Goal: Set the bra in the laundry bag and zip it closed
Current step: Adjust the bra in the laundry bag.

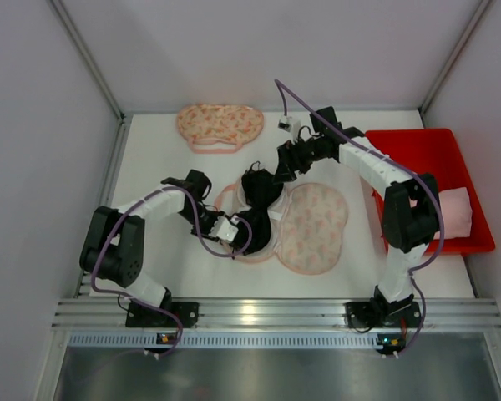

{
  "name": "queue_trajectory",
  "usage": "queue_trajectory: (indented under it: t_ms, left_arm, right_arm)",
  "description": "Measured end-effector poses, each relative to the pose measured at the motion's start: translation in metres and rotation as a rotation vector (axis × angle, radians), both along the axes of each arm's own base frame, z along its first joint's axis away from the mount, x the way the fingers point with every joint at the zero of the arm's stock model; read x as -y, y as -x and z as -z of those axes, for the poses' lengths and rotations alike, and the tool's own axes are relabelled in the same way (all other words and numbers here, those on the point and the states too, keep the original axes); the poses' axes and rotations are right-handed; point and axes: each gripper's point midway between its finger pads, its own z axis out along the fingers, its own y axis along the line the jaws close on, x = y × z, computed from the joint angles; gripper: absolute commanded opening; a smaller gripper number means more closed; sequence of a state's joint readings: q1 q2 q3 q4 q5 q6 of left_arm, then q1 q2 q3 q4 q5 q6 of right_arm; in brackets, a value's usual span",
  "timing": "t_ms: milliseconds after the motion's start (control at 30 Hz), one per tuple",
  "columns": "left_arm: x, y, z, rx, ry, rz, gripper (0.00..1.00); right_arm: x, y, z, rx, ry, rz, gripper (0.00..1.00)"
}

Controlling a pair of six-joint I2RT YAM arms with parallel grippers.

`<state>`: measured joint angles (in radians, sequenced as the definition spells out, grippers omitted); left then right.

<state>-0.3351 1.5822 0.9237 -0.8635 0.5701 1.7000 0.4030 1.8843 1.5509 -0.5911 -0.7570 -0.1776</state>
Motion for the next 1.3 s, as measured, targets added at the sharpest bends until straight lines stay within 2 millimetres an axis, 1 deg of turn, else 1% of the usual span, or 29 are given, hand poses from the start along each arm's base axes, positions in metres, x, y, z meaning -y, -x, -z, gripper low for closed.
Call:
queue_trajectory:
  t_ms: [200,267,300,433,567,633,767,933,1067,1200,1300]
  left_arm:
    - [-0.002,-0.004,0.013,-0.008,-0.025,-0.001,0.38]
    - [-0.002,-0.004,0.014,-0.014,-0.027,-0.001,0.34]
    - [-0.002,-0.004,0.015,-0.015,-0.028,0.000,0.29]
    - [-0.003,-0.003,0.015,-0.019,-0.029,0.001,0.19]
    - [-0.003,-0.002,0.014,-0.013,-0.027,0.005,0.03]
    - [-0.004,-0.001,0.013,0.000,-0.026,0.010,0.01]
    - [-0.005,-0.001,0.002,0.058,-0.013,0.021,0.00]
    - [-0.003,-0.004,-0.027,0.155,0.020,0.034,0.00]
    - [-0.003,-0.004,-0.040,0.180,0.029,0.034,0.00]
    - [0.001,-0.010,-0.056,0.203,0.047,0.030,0.00]
    - [0.003,-0.013,-0.063,0.212,0.055,0.031,0.00]
  right_arm:
    - [-0.001,0.001,-0.001,-0.003,-0.005,-0.004,0.75]
    - [-0.001,0.001,0.000,-0.004,-0.005,-0.004,0.75]
    - [-0.001,0.001,-0.001,-0.003,-0.005,-0.005,0.75]
    - [-0.001,0.001,0.000,-0.004,-0.005,-0.005,0.75]
    - [-0.001,0.001,0.000,-0.004,-0.005,-0.005,0.75]
    - [-0.001,0.001,0.000,-0.004,-0.005,-0.005,0.74]
    - [-0.001,0.002,0.000,-0.008,-0.006,-0.002,0.74]
    - [0.001,0.005,0.005,-0.024,0.001,-0.002,0.74]
    - [0.001,0.006,0.006,-0.028,0.003,-0.002,0.74]
    - [0.001,0.006,0.007,-0.030,0.004,-0.002,0.74]
    - [0.001,0.006,0.007,-0.031,0.004,-0.002,0.74]
